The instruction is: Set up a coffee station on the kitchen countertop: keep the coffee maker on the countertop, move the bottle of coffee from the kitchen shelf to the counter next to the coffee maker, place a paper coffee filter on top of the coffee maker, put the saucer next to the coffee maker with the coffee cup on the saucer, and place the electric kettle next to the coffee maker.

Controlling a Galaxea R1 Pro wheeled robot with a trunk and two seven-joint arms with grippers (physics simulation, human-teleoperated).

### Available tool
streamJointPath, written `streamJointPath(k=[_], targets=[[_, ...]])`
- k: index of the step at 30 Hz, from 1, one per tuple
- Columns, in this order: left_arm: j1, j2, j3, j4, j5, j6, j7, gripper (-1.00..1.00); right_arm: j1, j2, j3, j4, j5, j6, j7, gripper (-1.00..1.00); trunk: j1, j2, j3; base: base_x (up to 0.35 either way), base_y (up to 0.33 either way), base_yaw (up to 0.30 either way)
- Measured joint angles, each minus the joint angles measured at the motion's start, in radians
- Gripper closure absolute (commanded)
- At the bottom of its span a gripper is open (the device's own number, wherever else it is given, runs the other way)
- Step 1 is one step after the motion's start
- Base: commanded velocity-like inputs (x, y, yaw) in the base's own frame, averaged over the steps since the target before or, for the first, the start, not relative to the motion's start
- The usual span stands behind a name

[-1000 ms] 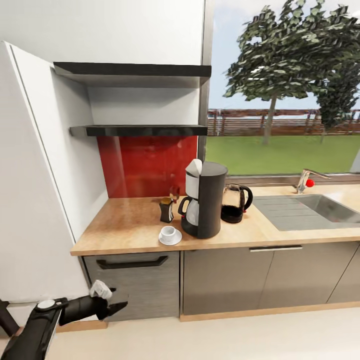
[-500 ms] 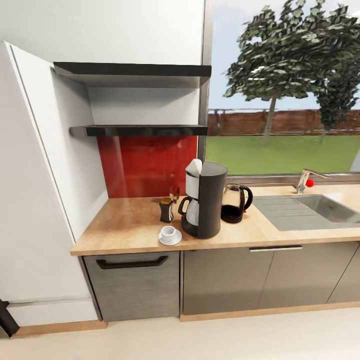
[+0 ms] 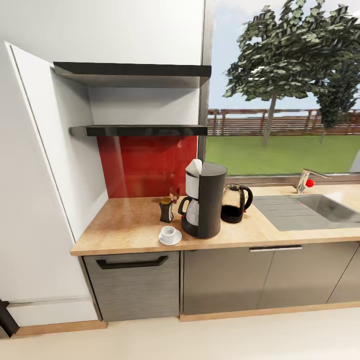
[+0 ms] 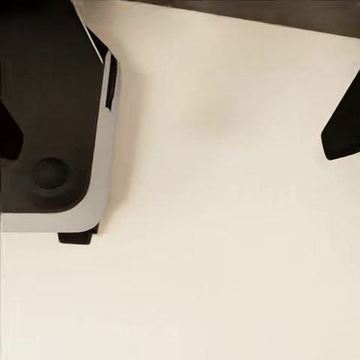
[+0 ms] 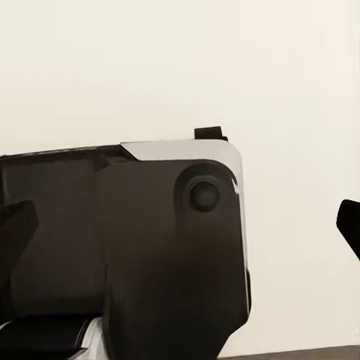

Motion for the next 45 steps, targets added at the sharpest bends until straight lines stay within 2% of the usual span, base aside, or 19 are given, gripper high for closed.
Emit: streamJointPath(k=[8, 14, 26, 45], targets=[[0.000, -0.001, 0.012, 0.067, 0.001, 0.000, 0.133, -1.00, 0.000, -0.002, 0.005, 0.008, 0.006, 0.000, 0.000, -1.00, 0.000, 0.000, 0.000, 0.000, 0.000, 0.000], [0.000, 0.000, 0.019, 0.076, 0.000, 0.002, 0.174, -1.00, 0.000, -0.003, 0.005, 0.010, 0.007, 0.001, -0.002, -1.00, 0.000, 0.000, 0.000, 0.000, 0.000, 0.000], [0.003, 0.004, 0.020, 0.079, 0.000, 0.007, 0.180, -1.00, 0.000, -0.010, 0.004, 0.011, 0.004, -0.004, -0.005, -1.00, 0.000, 0.000, 0.000, 0.000, 0.000, 0.000], [0.025, 0.005, 0.017, 0.079, -0.002, -0.001, 0.172, -1.00, 0.000, 0.002, 0.002, 0.001, 0.000, -0.005, -0.003, -1.00, 0.000, 0.000, 0.000, 0.000, 0.000, 0.000]])
